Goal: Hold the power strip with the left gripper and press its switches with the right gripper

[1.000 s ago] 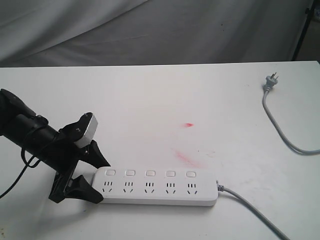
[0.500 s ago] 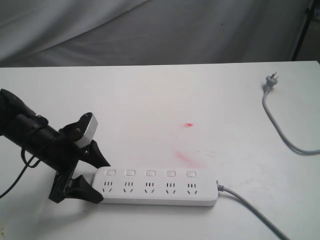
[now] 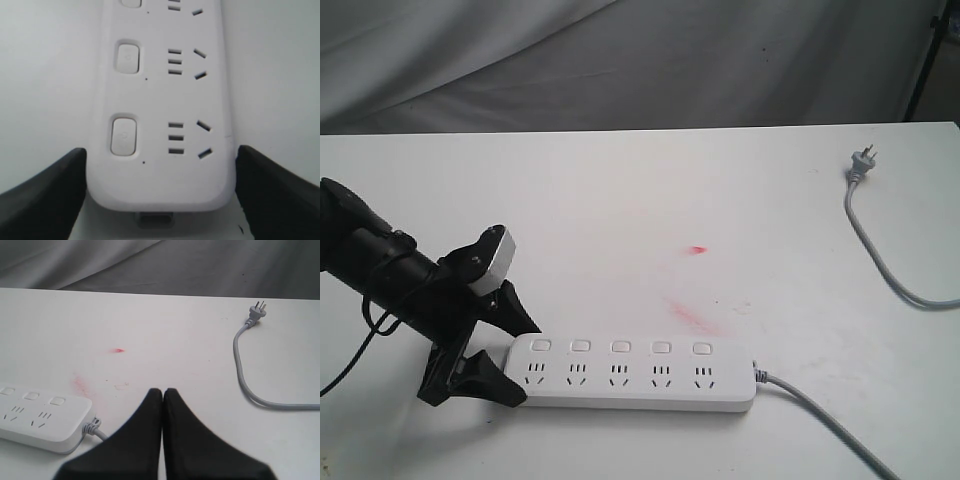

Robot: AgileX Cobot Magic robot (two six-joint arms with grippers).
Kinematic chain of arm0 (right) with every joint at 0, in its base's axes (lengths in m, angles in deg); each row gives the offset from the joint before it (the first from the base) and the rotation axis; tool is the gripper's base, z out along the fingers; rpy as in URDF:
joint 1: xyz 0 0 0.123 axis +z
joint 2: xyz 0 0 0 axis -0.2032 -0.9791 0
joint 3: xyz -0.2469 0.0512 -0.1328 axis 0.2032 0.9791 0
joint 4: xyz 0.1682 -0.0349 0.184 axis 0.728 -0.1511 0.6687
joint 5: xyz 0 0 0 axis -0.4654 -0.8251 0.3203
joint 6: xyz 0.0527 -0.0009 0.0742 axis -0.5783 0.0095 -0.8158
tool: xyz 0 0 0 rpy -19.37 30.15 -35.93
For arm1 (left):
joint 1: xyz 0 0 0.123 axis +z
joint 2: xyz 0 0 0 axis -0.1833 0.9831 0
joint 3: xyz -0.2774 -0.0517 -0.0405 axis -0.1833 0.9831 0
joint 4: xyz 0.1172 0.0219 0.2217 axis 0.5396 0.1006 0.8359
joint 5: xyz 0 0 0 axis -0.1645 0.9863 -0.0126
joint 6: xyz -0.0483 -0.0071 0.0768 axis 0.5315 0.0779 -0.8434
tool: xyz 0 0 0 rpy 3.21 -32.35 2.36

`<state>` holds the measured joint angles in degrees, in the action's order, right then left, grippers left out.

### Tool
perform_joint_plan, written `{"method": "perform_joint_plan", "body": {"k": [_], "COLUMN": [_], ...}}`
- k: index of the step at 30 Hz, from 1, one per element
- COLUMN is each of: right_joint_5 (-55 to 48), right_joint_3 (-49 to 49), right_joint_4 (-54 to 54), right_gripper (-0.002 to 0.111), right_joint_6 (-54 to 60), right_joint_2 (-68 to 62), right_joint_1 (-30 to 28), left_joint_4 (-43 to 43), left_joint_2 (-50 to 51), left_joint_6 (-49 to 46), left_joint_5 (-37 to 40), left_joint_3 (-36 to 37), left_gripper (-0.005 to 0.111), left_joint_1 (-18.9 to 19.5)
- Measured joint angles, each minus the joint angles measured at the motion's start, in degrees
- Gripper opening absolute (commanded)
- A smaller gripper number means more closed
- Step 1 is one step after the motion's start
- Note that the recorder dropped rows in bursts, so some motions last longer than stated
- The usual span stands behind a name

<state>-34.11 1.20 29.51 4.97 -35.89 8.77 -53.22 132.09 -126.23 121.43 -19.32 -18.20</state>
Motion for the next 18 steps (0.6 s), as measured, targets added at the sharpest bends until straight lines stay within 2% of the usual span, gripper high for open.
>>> {"method": "perform_joint_plan", "body": {"k": [11, 18], "right_joint_5": [0.0, 0.0], "right_joint_3": [0.0, 0.0], "right_joint_4": [0.0, 0.0], "right_gripper": [0.0, 0.0], "right_joint_6": [0.0, 0.0], "right_joint_2": [0.0, 0.0], "right_joint_1": [0.0, 0.0], "left_joint_4": [0.0, 0.0], "left_joint_2": [0.0, 0.0], "left_joint_6": [0.0, 0.0], "left_joint_5": [0.0, 0.0], "left_joint_3": [0.0, 0.0], "left_gripper": [0.048, 0.08], "left_joint_1": [0.0, 0.0]}}
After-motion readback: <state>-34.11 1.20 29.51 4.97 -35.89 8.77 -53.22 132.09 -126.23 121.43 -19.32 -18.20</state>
